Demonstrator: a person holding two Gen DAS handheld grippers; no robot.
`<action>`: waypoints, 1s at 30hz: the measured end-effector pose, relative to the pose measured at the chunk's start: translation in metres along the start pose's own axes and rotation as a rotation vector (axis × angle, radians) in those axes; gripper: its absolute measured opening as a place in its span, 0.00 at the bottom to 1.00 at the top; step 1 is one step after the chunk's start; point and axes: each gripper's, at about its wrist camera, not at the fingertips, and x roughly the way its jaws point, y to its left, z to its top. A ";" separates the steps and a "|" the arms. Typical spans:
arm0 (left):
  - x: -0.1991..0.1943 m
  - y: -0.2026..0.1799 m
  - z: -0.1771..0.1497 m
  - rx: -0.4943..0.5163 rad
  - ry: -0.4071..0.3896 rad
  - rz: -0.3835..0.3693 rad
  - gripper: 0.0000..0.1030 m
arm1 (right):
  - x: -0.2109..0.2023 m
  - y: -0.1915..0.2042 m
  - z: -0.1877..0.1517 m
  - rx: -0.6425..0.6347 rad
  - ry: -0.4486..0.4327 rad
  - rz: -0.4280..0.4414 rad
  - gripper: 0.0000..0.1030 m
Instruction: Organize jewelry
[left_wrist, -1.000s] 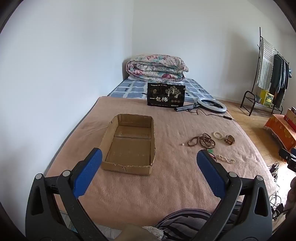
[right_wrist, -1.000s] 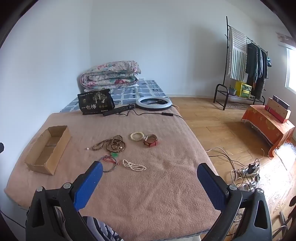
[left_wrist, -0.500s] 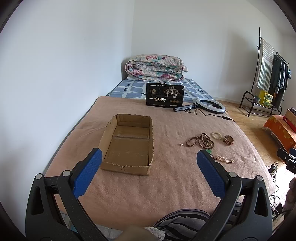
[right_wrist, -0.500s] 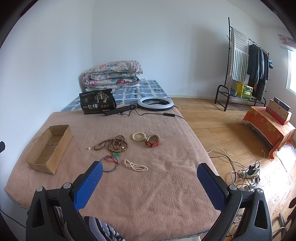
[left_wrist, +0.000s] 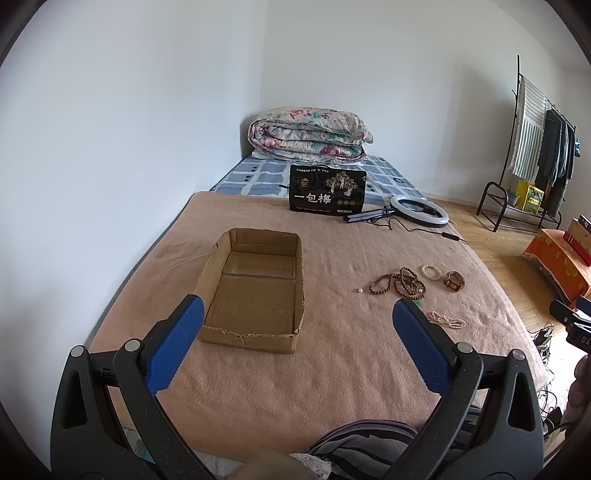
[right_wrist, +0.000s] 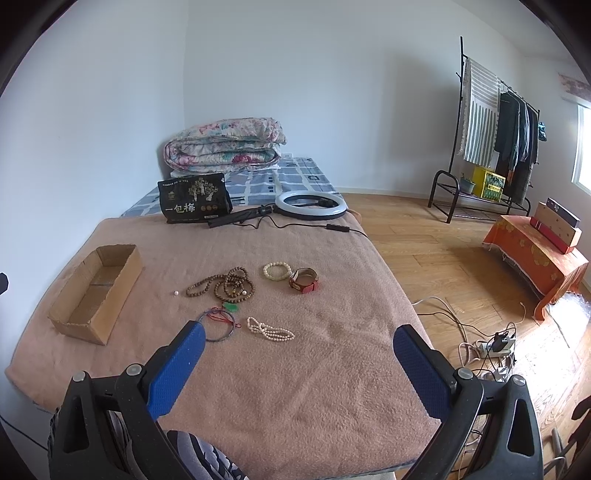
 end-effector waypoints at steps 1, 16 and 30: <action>-0.001 -0.001 0.001 0.001 0.000 0.000 1.00 | 0.001 0.001 0.001 -0.001 0.000 0.000 1.00; -0.002 -0.009 0.019 0.007 0.025 -0.009 1.00 | 0.009 -0.001 0.020 -0.012 0.010 -0.008 1.00; 0.004 -0.013 0.027 0.010 0.034 -0.011 1.00 | 0.018 0.000 0.026 -0.015 0.031 -0.008 1.00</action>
